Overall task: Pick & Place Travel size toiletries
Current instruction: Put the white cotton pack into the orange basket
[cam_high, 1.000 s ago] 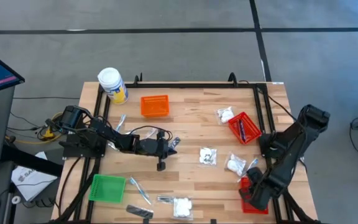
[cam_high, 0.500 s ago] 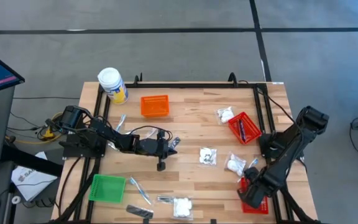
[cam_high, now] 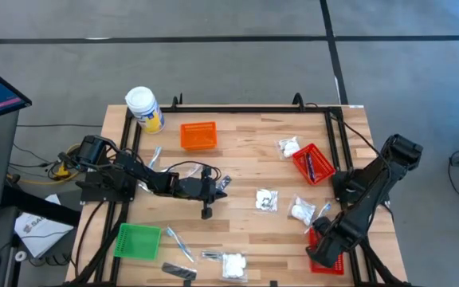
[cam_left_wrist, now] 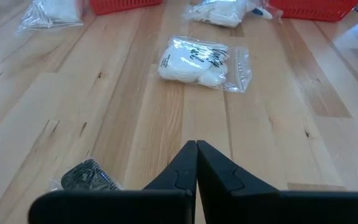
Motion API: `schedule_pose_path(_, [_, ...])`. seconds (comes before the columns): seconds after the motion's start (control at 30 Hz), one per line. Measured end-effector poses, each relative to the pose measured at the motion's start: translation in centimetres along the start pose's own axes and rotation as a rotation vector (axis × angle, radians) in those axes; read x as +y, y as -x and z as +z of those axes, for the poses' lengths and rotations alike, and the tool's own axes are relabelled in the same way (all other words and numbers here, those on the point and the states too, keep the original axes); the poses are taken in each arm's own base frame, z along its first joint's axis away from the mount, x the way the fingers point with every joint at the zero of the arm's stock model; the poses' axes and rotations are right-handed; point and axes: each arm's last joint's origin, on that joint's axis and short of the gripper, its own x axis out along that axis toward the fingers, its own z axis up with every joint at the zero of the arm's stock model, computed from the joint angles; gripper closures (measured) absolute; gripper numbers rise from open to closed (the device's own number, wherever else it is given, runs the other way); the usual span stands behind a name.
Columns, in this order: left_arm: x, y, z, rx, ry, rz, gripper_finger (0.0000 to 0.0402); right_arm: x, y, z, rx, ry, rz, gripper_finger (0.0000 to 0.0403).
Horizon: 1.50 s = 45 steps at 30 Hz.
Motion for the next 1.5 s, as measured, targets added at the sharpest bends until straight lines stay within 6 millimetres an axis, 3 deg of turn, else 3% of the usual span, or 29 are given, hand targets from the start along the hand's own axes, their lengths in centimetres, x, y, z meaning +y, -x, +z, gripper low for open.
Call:
schedule_pose_path(0.27, [0.0,0.0,0.0,-0.002,0.001,0.001,0.0399,-0.2,3.9,-0.3,-0.048,0.013,0.045,0.0219])
schedule_pose_path(0.63, [-0.4,0.1,0.0,0.001,0.004,-0.030,0.0399,0.6,8.5,1.3,-0.392,0.200,0.206,0.0246])
schedule_pose_path(0.9, [-0.7,0.2,-0.1,0.002,-0.001,-0.042,0.0399,1.8,9.5,3.7,-0.513,0.328,0.212,0.0270])
schedule_pose_path(1.17, [-0.7,0.2,-0.1,0.001,-0.006,-0.042,0.0399,2.1,9.9,4.5,-0.589,0.347,0.215,0.0302])
schedule_pose_path(1.5, [-0.7,0.2,-0.1,0.000,-0.011,-0.041,0.0399,2.2,9.6,4.9,-0.708,0.342,0.222,0.0392])
